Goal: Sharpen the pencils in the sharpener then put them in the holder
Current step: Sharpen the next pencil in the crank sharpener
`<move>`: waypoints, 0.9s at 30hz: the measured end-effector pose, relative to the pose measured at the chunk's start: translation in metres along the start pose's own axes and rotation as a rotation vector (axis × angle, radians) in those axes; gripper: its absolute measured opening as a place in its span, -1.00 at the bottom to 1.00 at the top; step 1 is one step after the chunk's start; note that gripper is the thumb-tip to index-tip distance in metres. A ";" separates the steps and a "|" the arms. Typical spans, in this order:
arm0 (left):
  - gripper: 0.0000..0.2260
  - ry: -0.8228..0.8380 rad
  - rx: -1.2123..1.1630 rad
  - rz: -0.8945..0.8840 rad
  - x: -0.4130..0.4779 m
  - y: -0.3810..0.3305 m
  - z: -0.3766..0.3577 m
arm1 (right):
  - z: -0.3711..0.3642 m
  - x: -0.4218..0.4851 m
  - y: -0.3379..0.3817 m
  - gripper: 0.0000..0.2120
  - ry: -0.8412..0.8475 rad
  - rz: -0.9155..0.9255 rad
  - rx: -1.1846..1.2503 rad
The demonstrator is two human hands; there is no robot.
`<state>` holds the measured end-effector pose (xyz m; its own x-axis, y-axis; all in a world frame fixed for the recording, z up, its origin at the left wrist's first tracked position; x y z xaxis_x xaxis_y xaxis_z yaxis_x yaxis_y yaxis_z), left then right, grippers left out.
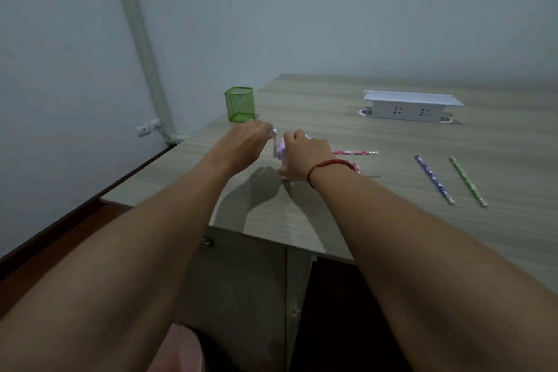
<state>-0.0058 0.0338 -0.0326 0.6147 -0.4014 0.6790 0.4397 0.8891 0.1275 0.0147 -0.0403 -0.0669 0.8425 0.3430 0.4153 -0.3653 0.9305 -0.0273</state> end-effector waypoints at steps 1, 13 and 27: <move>-0.84 -0.007 -0.005 0.016 -0.003 -0.001 0.001 | 0.000 -0.002 0.000 -0.50 -0.001 -0.003 -0.005; -0.84 -0.021 -0.032 0.119 -0.048 -0.021 -0.007 | -0.002 -0.002 -0.001 -0.38 0.066 -0.022 -0.004; -0.77 0.372 0.047 0.348 -0.045 0.008 -0.070 | -0.013 0.007 -0.009 -0.16 0.162 0.024 0.238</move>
<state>0.0161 0.0436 -0.1128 0.9147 -0.1237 0.3848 0.1431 0.9895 -0.0221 0.0289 -0.0449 -0.0759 0.8776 0.3988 0.2662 -0.4529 0.8717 0.1870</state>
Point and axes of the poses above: each hand's wrist, its own x-axis towards the middle knuckle, its own z-axis out of the back of the hand, y = z × x, the point moved 10 cm from there along x, towards the middle knuckle, and after that the axes turned 9 degrees about -y, right-handed, at the moved point
